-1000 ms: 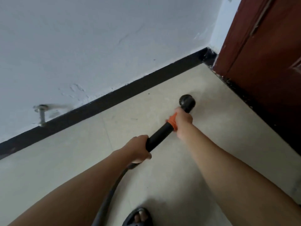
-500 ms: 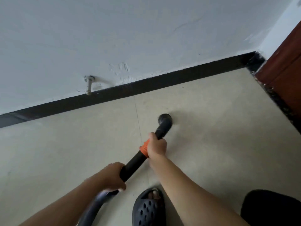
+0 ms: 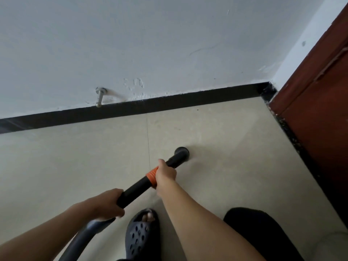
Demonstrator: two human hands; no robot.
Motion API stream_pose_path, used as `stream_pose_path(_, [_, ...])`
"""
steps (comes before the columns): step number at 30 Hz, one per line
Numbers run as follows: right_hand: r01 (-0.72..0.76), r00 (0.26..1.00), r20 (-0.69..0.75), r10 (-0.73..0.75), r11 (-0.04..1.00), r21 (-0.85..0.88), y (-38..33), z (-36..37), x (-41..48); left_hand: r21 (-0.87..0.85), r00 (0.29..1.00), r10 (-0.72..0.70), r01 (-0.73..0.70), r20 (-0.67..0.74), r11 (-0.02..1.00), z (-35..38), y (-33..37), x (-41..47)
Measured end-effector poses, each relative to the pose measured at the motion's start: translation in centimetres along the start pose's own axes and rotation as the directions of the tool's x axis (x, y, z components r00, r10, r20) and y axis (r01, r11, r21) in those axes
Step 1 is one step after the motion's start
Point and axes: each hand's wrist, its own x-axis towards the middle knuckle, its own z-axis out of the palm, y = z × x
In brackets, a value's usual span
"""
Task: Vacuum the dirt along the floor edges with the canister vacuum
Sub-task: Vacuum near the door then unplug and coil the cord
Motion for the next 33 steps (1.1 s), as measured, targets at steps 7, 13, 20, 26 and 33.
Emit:
stream_pose_path(7, [0.051, 0.995, -0.091, -0.049, 0.998, 0.028, 2.2, -3.2, -1.0, 0.048, 0.998, 0.055, -0.054, -0.017, 0.997, 1.2, 1.3, -0.2])
stream_pose_path(13, [0.130, 0.984, -0.117, -0.135, 0.990, -0.046, 2.8, -3.5, -0.9, 0.024, 0.995, 0.089, -0.090, 0.040, 0.996, 2.5, 0.7, 0.6])
stream_pose_path(20, [0.082, 0.990, 0.128, -0.052, 0.968, -0.236, 9.1, 7.2, -3.5, -0.040, 0.997, -0.078, 0.079, 0.027, 0.996, 2.8, -10.9, -4.7])
stream_pose_path(26, [0.162, 0.948, 0.319, 0.015, 0.838, -0.521, 18.8, 13.9, -7.4, -0.413, 0.940, -0.335, 0.331, 0.065, 0.849, 11.4, -19.7, -11.5])
stream_pose_path(33, [0.261, 0.955, 0.265, -0.132, 0.800, -0.541, 20.7, 15.4, -5.5, -0.464, 0.926, -0.334, 0.223, -0.173, 0.857, 15.0, -20.5, -10.1])
